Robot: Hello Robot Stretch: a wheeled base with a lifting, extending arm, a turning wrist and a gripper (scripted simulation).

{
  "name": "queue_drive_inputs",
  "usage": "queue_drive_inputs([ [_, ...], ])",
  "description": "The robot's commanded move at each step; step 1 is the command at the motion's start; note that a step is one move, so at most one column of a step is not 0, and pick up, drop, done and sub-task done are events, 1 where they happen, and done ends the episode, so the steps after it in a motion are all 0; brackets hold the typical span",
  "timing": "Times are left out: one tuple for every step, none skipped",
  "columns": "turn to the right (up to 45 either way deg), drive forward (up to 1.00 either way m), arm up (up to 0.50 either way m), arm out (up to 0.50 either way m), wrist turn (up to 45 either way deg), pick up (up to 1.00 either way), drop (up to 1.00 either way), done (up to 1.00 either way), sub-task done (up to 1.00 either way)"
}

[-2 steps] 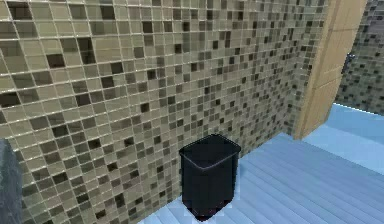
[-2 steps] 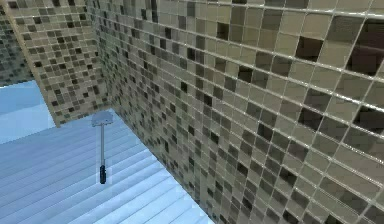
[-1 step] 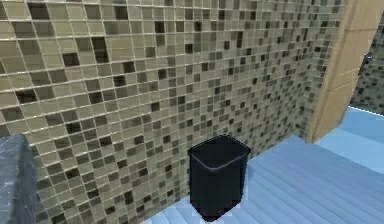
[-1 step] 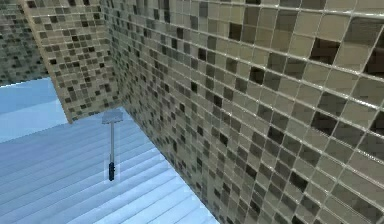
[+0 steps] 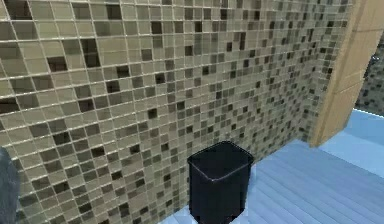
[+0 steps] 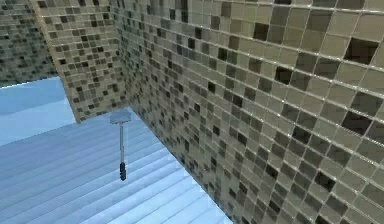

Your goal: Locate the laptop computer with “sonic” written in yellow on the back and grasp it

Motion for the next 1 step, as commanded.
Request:
queue_drive_inputs([
  [42.0, 0.0, 0.0, 0.0, 0.0, 0.0, 0.0, 0.0, 0.0],
])
